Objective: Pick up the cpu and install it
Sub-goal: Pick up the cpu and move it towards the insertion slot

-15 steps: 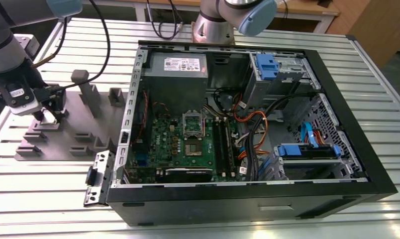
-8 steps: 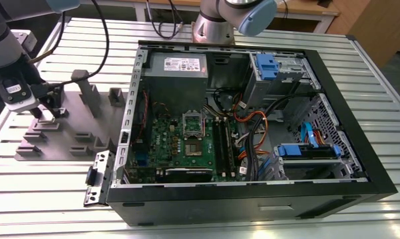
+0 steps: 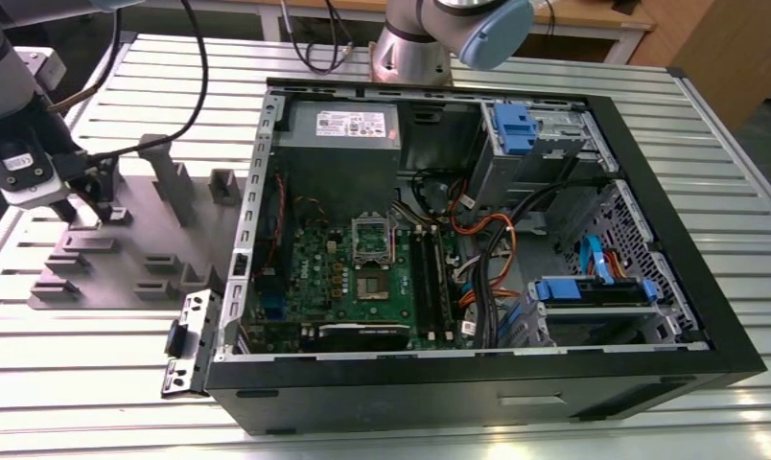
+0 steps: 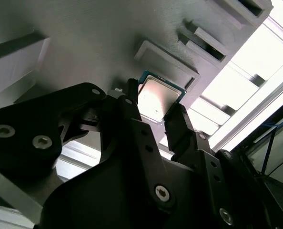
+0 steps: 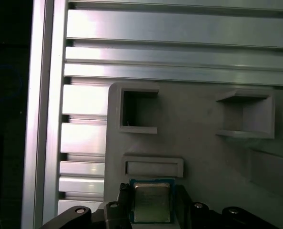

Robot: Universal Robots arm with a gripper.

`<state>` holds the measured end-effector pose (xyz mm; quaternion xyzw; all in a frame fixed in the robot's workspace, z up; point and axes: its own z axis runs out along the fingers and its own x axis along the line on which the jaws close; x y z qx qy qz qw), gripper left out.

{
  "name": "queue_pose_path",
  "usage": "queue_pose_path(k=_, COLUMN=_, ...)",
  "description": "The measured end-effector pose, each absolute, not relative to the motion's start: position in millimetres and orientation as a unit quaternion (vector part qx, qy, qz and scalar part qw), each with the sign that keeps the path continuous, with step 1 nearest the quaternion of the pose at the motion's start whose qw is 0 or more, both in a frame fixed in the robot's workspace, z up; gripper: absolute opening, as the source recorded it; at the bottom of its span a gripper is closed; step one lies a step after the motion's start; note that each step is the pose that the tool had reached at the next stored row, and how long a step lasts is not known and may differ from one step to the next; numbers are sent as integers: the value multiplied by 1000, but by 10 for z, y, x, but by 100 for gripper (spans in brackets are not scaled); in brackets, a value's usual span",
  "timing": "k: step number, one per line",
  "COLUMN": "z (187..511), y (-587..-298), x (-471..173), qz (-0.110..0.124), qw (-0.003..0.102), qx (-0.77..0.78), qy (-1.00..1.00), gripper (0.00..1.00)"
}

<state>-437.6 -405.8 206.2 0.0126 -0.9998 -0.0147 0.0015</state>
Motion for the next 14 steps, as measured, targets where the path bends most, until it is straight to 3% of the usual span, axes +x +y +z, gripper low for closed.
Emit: queue_pose_path(k=14, z=2261, y=-4058, x=-4376, qz=-15, qw=1, qx=13, qy=-1000, gripper=47)
